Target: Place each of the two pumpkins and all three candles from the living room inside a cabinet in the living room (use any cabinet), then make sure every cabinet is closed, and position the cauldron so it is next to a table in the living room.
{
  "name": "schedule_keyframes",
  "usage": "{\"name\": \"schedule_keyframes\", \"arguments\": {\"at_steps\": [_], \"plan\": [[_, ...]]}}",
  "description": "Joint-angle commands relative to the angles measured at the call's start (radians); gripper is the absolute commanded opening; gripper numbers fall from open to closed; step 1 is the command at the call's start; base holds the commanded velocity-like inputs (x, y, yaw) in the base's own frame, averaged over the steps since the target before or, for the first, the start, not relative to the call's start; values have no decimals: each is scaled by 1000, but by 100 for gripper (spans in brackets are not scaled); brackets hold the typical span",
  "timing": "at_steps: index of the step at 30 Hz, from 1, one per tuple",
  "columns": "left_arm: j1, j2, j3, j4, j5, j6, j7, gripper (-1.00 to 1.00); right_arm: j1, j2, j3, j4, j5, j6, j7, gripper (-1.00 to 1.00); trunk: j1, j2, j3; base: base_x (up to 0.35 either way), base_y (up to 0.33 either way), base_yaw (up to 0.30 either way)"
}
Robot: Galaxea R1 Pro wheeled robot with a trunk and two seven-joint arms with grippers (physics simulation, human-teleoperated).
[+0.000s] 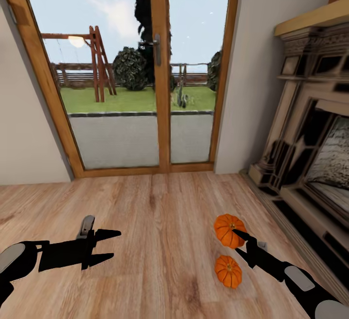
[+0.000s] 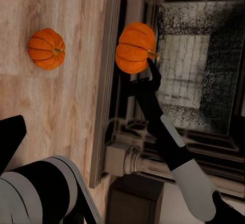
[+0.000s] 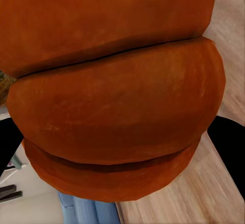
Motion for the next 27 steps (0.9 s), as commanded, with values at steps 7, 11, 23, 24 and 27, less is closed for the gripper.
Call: {"name": "schedule_keyframes", "arguments": {"at_steps": [7, 11, 23, 24, 27], "plan": [[-1, 0, -1, 1, 11, 0, 9, 100, -1, 0, 6, 1, -10, 2, 2, -100, 0, 0, -1, 299, 129, -6], [-1, 0, -1, 1, 11, 0, 9, 100, -1, -1, 6, 2, -10, 2, 2, -100, 0, 0, -1, 305, 120, -84], [-1, 1, -1, -1, 11, 0, 9, 100, -1, 0, 7, 2, -11, 2, 2, -100, 0, 0, 2, 228, 213, -252], [-1, 1, -1, -1, 11, 0, 9, 100, -1, 0, 7, 2, -11, 2, 2, -100, 0, 0, 3, 45, 302, -276], [-1, 1, -1, 0, 11, 0, 9, 100, -1, 0, 7, 2, -11, 2, 2, -100, 0, 0, 4, 20, 310, -276]]}}
